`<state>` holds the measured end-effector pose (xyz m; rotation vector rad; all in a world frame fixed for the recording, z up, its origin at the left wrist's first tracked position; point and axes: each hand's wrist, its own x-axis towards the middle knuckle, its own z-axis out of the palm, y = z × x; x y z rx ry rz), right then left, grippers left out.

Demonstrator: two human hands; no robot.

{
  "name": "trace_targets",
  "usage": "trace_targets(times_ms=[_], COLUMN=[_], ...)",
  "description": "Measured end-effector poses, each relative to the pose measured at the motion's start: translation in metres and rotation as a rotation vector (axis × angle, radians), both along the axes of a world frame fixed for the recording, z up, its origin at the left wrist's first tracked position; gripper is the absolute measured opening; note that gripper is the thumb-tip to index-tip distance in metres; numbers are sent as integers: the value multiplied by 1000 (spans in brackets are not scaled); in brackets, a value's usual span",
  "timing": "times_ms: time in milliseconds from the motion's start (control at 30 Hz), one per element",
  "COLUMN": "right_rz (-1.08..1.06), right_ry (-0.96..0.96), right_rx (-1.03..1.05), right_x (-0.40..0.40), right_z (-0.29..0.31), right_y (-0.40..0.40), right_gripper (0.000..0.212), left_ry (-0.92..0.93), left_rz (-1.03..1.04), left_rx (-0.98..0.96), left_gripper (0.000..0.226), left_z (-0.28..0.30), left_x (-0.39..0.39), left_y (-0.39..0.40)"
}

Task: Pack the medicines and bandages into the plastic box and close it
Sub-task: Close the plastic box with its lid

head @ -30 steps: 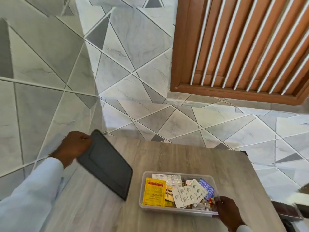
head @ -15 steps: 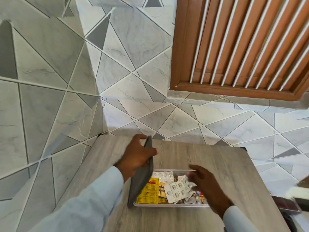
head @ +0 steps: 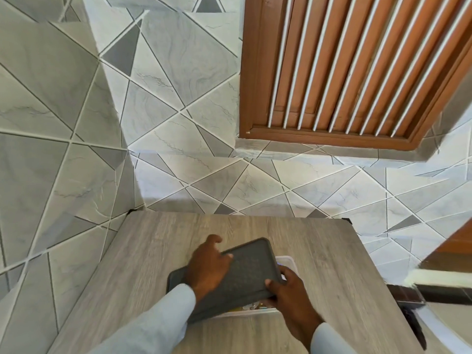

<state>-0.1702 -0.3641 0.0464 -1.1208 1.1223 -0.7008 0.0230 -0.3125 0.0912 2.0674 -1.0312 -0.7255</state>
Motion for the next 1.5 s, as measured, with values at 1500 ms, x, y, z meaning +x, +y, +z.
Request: trace_targets(times_ms=[1500], right_rz=[0], right_ry=[813], right_rx=[-359], right_x=[-49], right_z=[-73], right_y=[-9], right_gripper=[41], left_ry=[-68], left_rz=[19], left_rx=[106], left_gripper=[59], left_z=[-106], left_x=[42], left_y=[50])
